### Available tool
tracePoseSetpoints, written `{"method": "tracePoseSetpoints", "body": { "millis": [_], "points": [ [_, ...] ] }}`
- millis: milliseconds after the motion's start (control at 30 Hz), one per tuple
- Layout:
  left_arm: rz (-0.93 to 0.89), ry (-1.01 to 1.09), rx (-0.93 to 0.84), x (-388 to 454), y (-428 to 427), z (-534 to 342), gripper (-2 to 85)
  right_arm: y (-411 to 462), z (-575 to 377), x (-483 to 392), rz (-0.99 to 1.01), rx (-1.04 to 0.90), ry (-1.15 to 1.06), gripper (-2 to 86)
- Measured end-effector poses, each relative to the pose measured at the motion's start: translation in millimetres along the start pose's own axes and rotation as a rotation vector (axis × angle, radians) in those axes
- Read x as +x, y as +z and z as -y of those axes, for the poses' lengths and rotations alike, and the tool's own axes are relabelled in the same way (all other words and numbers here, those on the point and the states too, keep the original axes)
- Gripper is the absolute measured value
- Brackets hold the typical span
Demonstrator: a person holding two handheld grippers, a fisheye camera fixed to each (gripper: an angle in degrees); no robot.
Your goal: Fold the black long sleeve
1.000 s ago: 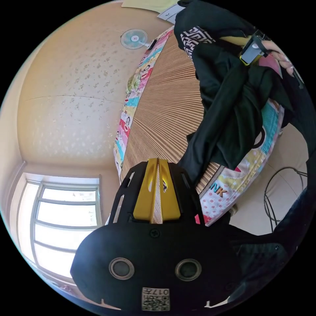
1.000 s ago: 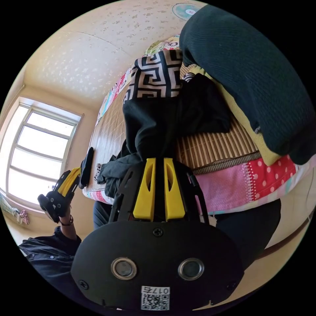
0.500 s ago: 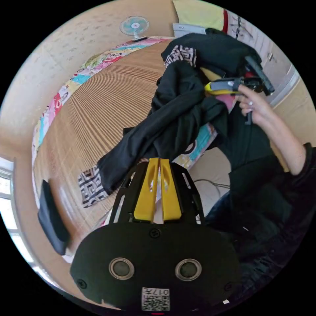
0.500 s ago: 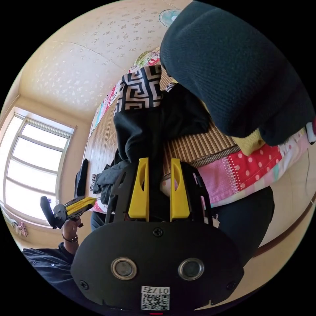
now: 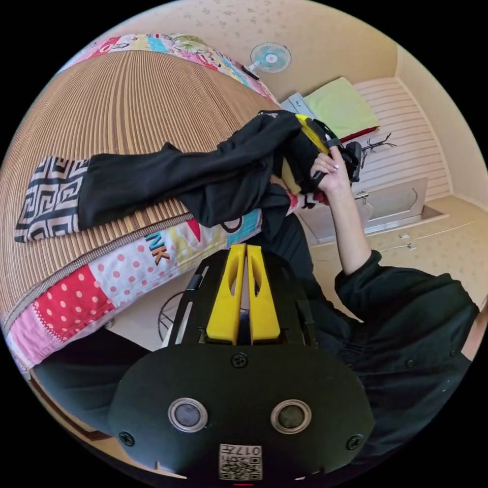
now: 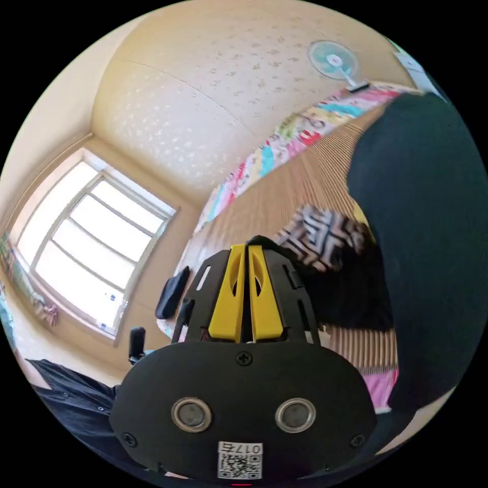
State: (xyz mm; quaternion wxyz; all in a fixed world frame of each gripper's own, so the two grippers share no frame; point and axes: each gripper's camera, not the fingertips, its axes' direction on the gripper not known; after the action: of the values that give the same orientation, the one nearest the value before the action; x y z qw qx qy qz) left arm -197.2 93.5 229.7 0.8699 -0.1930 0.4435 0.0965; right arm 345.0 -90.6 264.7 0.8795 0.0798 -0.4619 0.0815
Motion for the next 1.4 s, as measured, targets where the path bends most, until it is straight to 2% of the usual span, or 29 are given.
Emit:
{"method": "tracePoseSetpoints", "body": {
  "millis": [133,233,300,367,433,500,600,667,733,800,833,933,1000,1100,1200,1300,1400],
  "points": [
    [0.015,0.049,0.194,-9.5,-61.3,-10.8,-0.6,4.3,96.4,-106.7,0.241,-0.081,-0.329,1.2],
    [0.033,0.081,0.366,-8.0,-116.2,-28.2,-0.7,-18.8,134.7,-219.2,0.654,-0.142,-0.713,1.0],
    [0.039,0.106,0.476,-7.0,-152.2,-43.4,-0.7,-40.5,140.1,-258.4,0.807,-0.161,-0.899,1.1],
    [0.059,0.107,0.569,-10.3,-192.3,-60.7,-0.9,-57.1,144.8,-279.3,0.775,-0.158,-1.01,1.0],
    [0.074,0.104,0.573,-15.0,-214.1,-67.2,-0.9,-54.1,160.4,-285.9,0.452,-0.24,-0.991,1.0],
    [0.097,0.102,0.557,-19.4,-228.3,-71.1,-1.0,-47.7,175.1,-274.6,0.344,-0.333,-0.896,0.9],
    [0.139,0.08,0.55,-26.7,-240.3,-77.4,-1.0,-61.8,180.1,-261.5,0.497,-0.321,-0.856,0.7],
    [0.101,0.073,0.558,-32.8,-243.3,-80.1,-1.0,-73.6,178.1,-265.1,0.595,-0.267,-0.895,0.7],
    [0.041,0.079,0.569,-36.2,-244.7,-80.5,-1.0,-107.6,174.8,-266.6,1.041,-0.115,-1.082,0.7],
    [-0.009,0.102,0.59,-35.7,-247.4,-82.1,-1.0,-127.4,183.6,-264.4,1.326,-0.01,-1.165,0.6],
    [-0.032,0.116,0.602,-33.6,-250.6,-84.1,-1.0,-134.0,195.7,-265.5,1.382,0.026,-1.165,0.6],
    [-0.068,0.149,0.628,-25.6,-261.9,-93.6,-1.0,-139.5,224.3,-265.1,1.412,0.019,-1.15,0.6],
    [-0.074,0.156,0.624,-22.1,-266.9,-99.1,-1.0,-143.4,235.3,-257.4,1.518,0.049,-1.122,0.7],
    [-0.123,0.156,0.491,-18.1,-256.6,-94.3,-0.9,-155.7,233.1,-246.2,1.653,0.179,-1.097,0.7],
    [-0.153,0.213,0.414,-2.0,-236.0,-88.6,-0.6,-164.2,225.1,-247.0,1.689,0.239,-1.078,0.7],
    [-0.193,0.279,0.411,20.6,-228.3,-81.3,1.0,-169.0,222.7,-255.3,1.785,0.206,-1.098,0.7],
    [-0.332,0.369,0.456,46.6,-229.1,-70.9,3.9,-177.7,216.7,-268.5,1.809,0.166,-1.132,0.8]
  ]
}}
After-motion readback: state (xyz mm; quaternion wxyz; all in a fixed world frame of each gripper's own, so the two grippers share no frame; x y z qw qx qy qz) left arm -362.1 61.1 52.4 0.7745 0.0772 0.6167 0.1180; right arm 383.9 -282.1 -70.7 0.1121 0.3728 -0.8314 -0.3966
